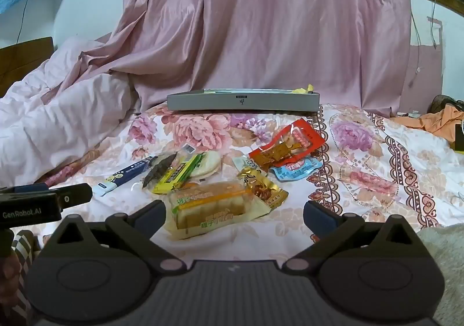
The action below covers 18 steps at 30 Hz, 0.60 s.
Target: Organize snacks
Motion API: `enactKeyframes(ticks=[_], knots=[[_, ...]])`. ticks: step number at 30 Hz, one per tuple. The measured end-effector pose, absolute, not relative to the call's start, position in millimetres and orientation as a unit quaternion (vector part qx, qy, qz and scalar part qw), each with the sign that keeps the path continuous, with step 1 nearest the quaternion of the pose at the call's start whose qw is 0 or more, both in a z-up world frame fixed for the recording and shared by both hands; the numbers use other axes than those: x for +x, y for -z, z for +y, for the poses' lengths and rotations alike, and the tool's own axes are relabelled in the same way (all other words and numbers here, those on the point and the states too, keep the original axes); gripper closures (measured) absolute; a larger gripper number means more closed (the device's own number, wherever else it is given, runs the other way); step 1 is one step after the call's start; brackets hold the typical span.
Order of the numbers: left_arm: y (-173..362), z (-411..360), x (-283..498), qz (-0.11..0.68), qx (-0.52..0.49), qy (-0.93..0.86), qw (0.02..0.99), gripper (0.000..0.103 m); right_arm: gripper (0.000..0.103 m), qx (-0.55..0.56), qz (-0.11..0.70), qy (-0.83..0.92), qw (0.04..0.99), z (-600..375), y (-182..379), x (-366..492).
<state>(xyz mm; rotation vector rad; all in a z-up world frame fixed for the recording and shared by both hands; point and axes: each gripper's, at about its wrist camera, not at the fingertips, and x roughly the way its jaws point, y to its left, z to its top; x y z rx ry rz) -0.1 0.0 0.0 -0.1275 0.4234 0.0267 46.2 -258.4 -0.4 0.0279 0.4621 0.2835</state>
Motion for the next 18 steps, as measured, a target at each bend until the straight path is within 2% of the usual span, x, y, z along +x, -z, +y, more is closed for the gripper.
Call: enactKeyframes(ticks=[18], knots=[[0.0,0.0,0.0,0.211,-0.063,-0.014,0.975,0.001,0.000,0.015,0.231,-0.141,0.963,-258.9,-0.5,46.6]])
